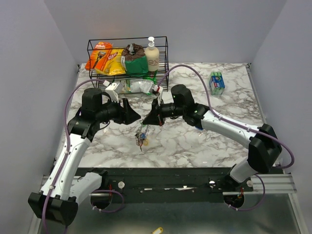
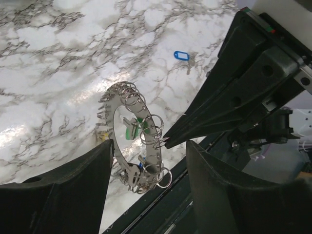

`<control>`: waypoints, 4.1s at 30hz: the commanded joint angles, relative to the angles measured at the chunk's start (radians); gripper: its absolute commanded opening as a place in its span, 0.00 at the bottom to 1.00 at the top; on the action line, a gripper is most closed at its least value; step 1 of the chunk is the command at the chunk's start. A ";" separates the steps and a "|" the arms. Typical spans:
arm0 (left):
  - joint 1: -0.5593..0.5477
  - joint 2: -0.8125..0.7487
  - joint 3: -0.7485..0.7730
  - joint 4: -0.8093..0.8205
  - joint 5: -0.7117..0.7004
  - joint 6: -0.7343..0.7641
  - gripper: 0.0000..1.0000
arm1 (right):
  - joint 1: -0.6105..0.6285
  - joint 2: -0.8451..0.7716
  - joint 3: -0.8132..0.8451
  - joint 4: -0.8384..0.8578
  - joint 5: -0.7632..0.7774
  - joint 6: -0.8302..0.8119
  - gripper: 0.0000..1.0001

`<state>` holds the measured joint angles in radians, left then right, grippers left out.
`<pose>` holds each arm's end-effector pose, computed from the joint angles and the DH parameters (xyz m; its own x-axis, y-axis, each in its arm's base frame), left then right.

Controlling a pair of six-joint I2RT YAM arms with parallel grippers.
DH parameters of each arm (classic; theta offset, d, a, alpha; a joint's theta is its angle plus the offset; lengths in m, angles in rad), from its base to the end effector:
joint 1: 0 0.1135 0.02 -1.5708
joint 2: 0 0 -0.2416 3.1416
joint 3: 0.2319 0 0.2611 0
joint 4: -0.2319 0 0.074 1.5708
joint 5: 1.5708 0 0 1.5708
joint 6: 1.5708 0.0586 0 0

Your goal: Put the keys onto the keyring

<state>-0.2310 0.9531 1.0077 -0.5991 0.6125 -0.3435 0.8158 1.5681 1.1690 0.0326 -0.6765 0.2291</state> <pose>0.2209 -0.0866 0.3211 -0.6991 -0.1186 -0.7051 0.4573 0.6839 -0.5685 0.2396 0.3081 0.2688 -0.4591 -0.2295 -0.8582 -0.8874 0.1651 0.4305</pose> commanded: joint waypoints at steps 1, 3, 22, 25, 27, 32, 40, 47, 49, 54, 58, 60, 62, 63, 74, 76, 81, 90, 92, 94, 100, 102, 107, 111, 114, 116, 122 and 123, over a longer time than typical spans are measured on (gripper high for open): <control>0.004 -0.039 0.038 0.077 0.139 -0.029 0.67 | -0.010 -0.054 0.061 0.013 -0.070 0.019 0.00; 0.004 -0.050 0.048 0.096 0.188 -0.045 0.67 | -0.015 -0.066 0.078 0.013 -0.086 0.027 0.00; 0.004 -0.062 0.147 0.364 0.426 -0.242 0.63 | -0.033 -0.164 0.187 0.069 -0.287 0.116 0.00; 0.004 -0.065 0.169 0.395 0.429 -0.265 0.61 | -0.037 -0.177 0.196 0.087 -0.313 0.130 0.00; 0.004 -0.062 0.177 0.416 0.443 -0.284 0.59 | -0.038 -0.180 0.201 0.093 -0.322 0.136 0.00; 0.004 -0.056 0.177 0.485 0.493 -0.347 0.54 | -0.053 -0.189 0.181 0.168 -0.363 0.196 0.00; 0.004 -0.047 0.181 0.556 0.558 -0.413 0.47 | -0.107 -0.203 0.095 0.446 -0.428 0.386 0.00; 0.004 -0.050 0.175 0.619 0.582 -0.468 0.46 | -0.121 -0.203 0.070 0.555 -0.454 0.464 0.00; 0.004 -0.050 0.158 0.692 0.607 -0.505 0.46 | -0.125 -0.203 0.058 0.610 -0.460 0.504 0.00; 0.004 -0.057 0.112 0.849 0.629 -0.644 0.46 | -0.152 -0.192 0.021 0.786 -0.466 0.646 0.00; 0.004 -0.056 0.108 0.846 0.624 -0.644 0.45 | -0.173 -0.158 -0.002 1.024 -0.471 0.814 0.00; 0.004 -0.054 0.115 0.835 0.613 -0.632 0.45 | -0.178 -0.148 -0.005 1.038 -0.462 0.845 0.00; 0.004 -0.050 0.127 0.787 0.599 -0.605 0.45 | -0.181 -0.155 -0.015 1.018 -0.431 0.830 0.00; 0.004 -0.047 0.146 0.765 0.589 -0.588 0.46 | -0.184 -0.160 -0.017 1.000 -0.419 0.819 0.00; -0.027 -0.040 0.213 0.570 0.483 -0.460 0.51 | -0.184 -0.292 -0.049 0.575 -0.057 0.581 0.00; -0.045 -0.034 0.204 0.546 0.463 -0.448 0.61 | -0.184 -0.293 -0.048 0.549 -0.031 0.579 0.00; -0.106 -0.011 0.210 0.527 0.405 -0.431 0.77 | -0.184 -0.299 -0.045 0.498 0.034 0.576 0.00; -0.131 0.036 0.192 0.493 0.319 -0.371 0.78 | -0.184 -0.293 -0.038 0.501 0.002 0.575 0.00; -0.130 0.044 0.192 0.484 0.305 -0.358 0.78 | -0.184 -0.293 -0.040 0.515 -0.023 0.579 0.00; -0.131 0.052 0.181 0.507 0.302 -0.359 0.78 | -0.184 -0.286 -0.035 0.524 -0.038 0.579 0.00; -0.130 0.061 0.172 0.567 0.297 -0.374 0.76 | -0.182 -0.284 -0.037 0.532 -0.070 0.582 0.00; -0.131 0.065 0.169 0.578 0.296 -0.377 0.72 | -0.184 -0.284 -0.037 0.530 -0.075 0.582 0.00; -0.131 0.079 0.170 0.624 0.293 -0.391 0.61 | -0.184 -0.280 -0.040 0.544 -0.098 0.585 0.00; -0.130 0.095 0.174 0.637 0.300 -0.399 0.58 | -0.184 -0.284 -0.048 0.549 -0.100 0.587 0.00; -0.131 0.098 0.170 0.645 0.300 -0.402 0.57 | -0.184 -0.286 -0.048 0.553 -0.104 0.589 0.00; -0.131 0.099 0.169 0.650 0.302 -0.404 0.56 | -0.184 -0.284 -0.046 0.555 -0.106 0.589 0.00; -0.133 0.102 0.164 0.677 0.296 -0.411 0.52 | -0.184 -0.281 -0.052 0.564 -0.115 0.596 0.00; -0.133 0.105 0.164 0.683 0.297 -0.416 0.51 | -0.184 -0.281 -0.052 0.564 -0.117 0.596 0.00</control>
<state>-0.3576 1.0550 1.1816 0.0349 0.9234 -0.7464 0.6334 1.2930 1.1229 0.5316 -0.7715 0.8124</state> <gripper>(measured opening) 0.536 0.011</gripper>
